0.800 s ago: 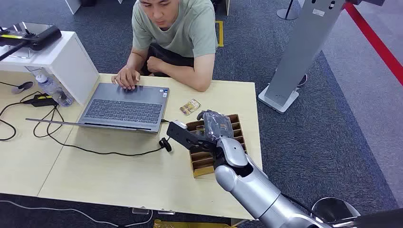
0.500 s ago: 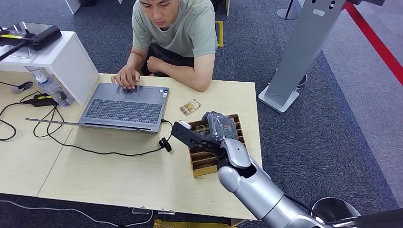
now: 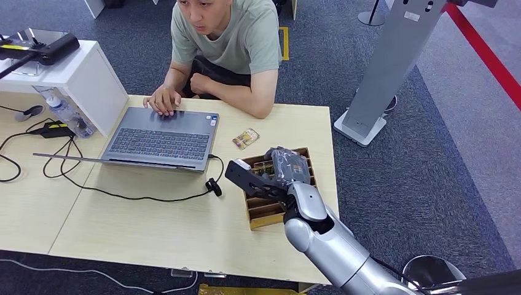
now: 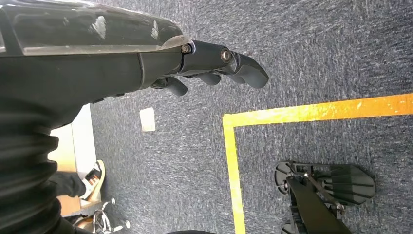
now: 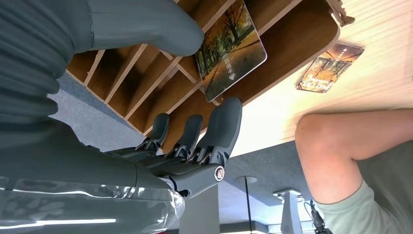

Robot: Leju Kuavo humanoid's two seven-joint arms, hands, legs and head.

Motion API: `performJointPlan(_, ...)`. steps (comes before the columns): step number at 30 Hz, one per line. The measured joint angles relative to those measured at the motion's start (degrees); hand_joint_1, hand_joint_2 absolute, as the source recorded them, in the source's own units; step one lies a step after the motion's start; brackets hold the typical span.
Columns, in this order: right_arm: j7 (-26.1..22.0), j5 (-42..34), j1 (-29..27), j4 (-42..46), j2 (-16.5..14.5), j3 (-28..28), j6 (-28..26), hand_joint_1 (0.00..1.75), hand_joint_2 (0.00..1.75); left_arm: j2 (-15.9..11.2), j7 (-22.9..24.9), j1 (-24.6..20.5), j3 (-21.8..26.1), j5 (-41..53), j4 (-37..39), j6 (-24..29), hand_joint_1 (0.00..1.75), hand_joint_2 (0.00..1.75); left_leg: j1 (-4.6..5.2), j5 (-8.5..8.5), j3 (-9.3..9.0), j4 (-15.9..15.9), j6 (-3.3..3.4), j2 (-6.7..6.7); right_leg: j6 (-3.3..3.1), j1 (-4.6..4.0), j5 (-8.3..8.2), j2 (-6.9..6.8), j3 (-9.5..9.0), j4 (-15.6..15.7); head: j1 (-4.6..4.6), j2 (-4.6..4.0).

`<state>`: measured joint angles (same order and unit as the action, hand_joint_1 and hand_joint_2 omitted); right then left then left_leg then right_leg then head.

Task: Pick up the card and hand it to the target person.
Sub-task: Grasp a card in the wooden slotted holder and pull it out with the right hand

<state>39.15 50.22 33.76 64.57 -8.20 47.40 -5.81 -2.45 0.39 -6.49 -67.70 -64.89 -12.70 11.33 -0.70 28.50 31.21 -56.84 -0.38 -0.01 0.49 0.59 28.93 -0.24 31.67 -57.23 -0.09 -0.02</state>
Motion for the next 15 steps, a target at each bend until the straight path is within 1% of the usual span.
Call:
performJointPlan(8,-1.77,-0.43,-0.02,-0.73,-0.14,0.08,0.44,0.75,1.75,0.00,0.00,0.00,-0.02,0.08,0.00,-0.08,0.00,1.75,0.00,0.00,0.00,0.00,0.00,0.00,0.00,0.00,0.00,0.00,0.00,0.00,0.01,0.00)
performJointPlan(12,-2.32,-0.48,-0.05,-1.25,-0.39,0.10,0.46,0.66,1.75,0.00,0.00,-0.01,-0.02,0.08,0.00,-0.08,0.00,1.75,0.00,0.00,0.00,0.00,0.00,0.00,0.00,0.00,0.00,0.00,0.00,0.00,-0.01,0.00)
performJointPlan(15,-2.43,-0.49,-0.04,-1.50,-0.42,0.10,0.50,0.64,1.75,0.00,0.00,0.00,-0.02,0.08,0.00,-0.07,0.00,1.75,0.00,0.00,0.01,0.00,0.00,0.00,0.00,0.00,0.00,0.00,0.00,0.00,-0.01,0.00)
